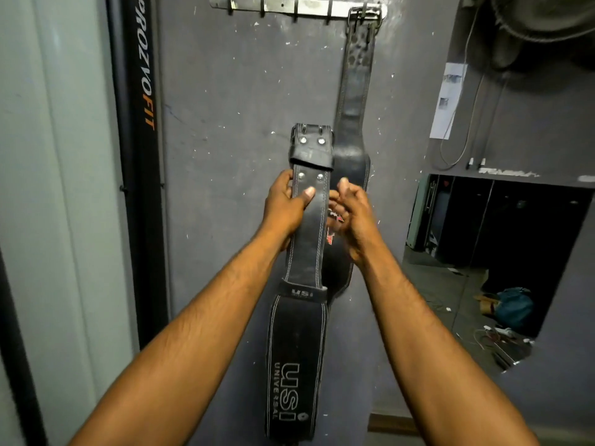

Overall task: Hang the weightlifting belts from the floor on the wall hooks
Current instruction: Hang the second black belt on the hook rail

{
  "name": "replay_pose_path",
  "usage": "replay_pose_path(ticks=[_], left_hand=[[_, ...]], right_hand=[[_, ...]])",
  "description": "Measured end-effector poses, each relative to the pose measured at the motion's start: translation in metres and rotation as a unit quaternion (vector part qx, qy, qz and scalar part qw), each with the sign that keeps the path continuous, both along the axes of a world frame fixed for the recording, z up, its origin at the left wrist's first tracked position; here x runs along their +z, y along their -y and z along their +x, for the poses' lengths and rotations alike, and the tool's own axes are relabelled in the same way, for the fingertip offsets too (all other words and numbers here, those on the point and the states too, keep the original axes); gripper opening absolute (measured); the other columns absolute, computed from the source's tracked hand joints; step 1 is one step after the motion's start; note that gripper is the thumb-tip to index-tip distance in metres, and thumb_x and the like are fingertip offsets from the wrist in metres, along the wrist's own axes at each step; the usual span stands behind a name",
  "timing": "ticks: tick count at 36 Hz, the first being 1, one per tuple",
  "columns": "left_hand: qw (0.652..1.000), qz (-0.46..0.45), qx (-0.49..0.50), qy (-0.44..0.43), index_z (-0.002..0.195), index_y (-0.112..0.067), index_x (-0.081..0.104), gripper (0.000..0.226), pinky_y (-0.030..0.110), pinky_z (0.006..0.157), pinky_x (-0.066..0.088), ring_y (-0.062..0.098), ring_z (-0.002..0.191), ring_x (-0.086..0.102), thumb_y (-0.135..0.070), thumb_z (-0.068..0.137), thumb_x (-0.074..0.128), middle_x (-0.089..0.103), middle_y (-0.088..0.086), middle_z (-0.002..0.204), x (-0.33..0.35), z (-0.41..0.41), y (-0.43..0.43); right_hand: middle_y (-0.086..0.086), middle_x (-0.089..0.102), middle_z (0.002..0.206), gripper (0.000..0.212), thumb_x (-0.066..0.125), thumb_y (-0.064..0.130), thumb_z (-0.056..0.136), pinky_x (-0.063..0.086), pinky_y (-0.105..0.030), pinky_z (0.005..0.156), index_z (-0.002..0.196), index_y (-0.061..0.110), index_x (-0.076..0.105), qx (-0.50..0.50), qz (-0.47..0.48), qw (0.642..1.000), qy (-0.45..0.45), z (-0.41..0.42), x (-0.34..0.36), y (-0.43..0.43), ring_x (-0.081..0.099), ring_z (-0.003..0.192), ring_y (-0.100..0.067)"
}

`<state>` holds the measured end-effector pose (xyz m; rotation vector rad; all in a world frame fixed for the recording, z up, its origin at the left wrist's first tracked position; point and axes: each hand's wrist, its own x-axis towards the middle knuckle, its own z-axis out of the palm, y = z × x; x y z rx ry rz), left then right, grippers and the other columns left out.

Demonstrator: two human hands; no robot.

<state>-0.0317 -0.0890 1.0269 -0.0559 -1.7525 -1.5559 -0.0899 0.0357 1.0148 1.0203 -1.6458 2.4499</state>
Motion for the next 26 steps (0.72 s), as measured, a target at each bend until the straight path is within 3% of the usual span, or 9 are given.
replay_pose_path(ticks=[3,8,12,14,16,18,20,23,26], left_hand=[[0.999,-0.013,-0.037,0.005,0.106,-0.036,0.061,0.029,0.052,0.094,0.056,0.023,0.101,0.073,-0.014,0.087,0.065,0.075,0.003,0.109,-0.014,0.003,-0.01],[0.997,-0.038,-0.052,0.039,0.113,-0.029,0.062,0.031,0.048,0.099,0.054,0.023,0.104,0.071,-0.013,0.087,0.066,0.074,0.003,0.11,-0.026,0.006,-0.008],[0.997,-0.004,-0.06,0.051,0.109,-0.022,0.062,0.022,0.044,0.092,0.053,0.022,0.095,0.065,-0.009,0.091,0.059,0.067,0.0,0.096,-0.005,0.018,0.006],[0.995,0.0,-0.069,0.075,0.099,-0.02,0.062,0.011,0.041,0.091,0.051,0.02,0.099,0.063,-0.017,0.095,0.052,0.066,0.0,0.097,0.011,0.024,0.015],[0.991,-0.011,-0.075,0.112,0.101,-0.016,0.066,0.019,0.041,0.09,0.052,0.022,0.102,0.066,-0.029,0.095,0.054,0.071,0.001,0.098,0.021,0.023,0.023],[0.991,-0.009,-0.044,0.127,0.106,-0.011,0.067,0.034,0.045,0.091,0.057,0.027,0.104,0.07,-0.04,0.09,0.058,0.074,0.006,0.101,0.024,0.019,0.03],[0.992,-0.027,0.038,0.116,0.097,-0.009,0.065,0.038,0.044,0.087,0.058,0.028,0.096,0.07,-0.045,0.089,0.06,0.074,0.01,0.098,0.022,0.011,0.039],[0.985,-0.081,0.127,0.086,0.089,-0.006,0.063,0.036,0.033,0.069,0.046,0.022,0.078,0.059,-0.041,0.096,0.057,0.07,0.013,0.091,0.014,0.003,0.046],[0.977,-0.123,0.166,0.06,0.09,-0.008,0.068,0.031,0.028,0.068,0.041,0.019,0.079,0.058,-0.035,0.099,0.055,0.067,0.012,0.096,0.008,-0.004,0.05]], right_hand=[[-0.009,0.067,0.115,0.033,0.059,0.045,0.096,0.057,-0.028,0.068,0.114,0.018,0.052,-0.057,0.047,0.997,-0.031,-0.003,0.037,-0.007,0.068,0.098,-0.018],[-0.005,0.064,0.093,0.014,0.065,0.024,0.096,0.055,-0.036,0.07,0.1,0.018,0.053,-0.13,0.121,0.982,-0.064,-0.006,0.059,-0.005,0.064,0.085,-0.02],[0.002,0.062,0.081,0.022,0.067,0.015,0.093,0.051,-0.035,0.07,0.109,0.014,0.052,-0.151,0.108,0.979,-0.08,-0.005,0.041,0.002,0.06,0.074,-0.013],[-0.002,0.066,0.085,0.026,0.067,0.012,0.093,0.052,-0.036,0.076,0.114,0.007,0.052,-0.142,0.102,0.981,-0.081,-0.001,0.03,0.007,0.063,0.08,-0.016],[-0.007,0.069,0.091,0.026,0.067,0.01,0.093,0.054,-0.038,0.08,0.114,0.005,0.053,-0.133,0.097,0.983,-0.077,0.003,0.023,0.013,0.065,0.085,-0.02],[-0.006,0.071,0.088,0.028,0.068,0.008,0.092,0.055,-0.037,0.079,0.115,0.003,0.053,-0.119,0.097,0.986,-0.071,0.005,0.02,0.02,0.067,0.082,-0.018],[0.0,0.069,0.081,0.03,0.069,0.008,0.092,0.055,-0.032,0.073,0.117,0.002,0.053,-0.1,0.111,0.986,-0.068,0.007,0.021,0.026,0.067,0.079,-0.016],[0.005,0.064,0.075,0.03,0.068,0.01,0.093,0.054,-0.03,0.064,0.118,0.004,0.052,-0.095,0.139,0.982,-0.081,0.008,0.021,0.031,0.064,0.077,-0.015],[0.004,0.062,0.074,0.028,0.066,0.007,0.094,0.053,-0.025,0.061,0.118,0.005,0.054,-0.12,0.149,0.977,-0.096,0.01,0.018,0.036,0.062,0.073,-0.011]])
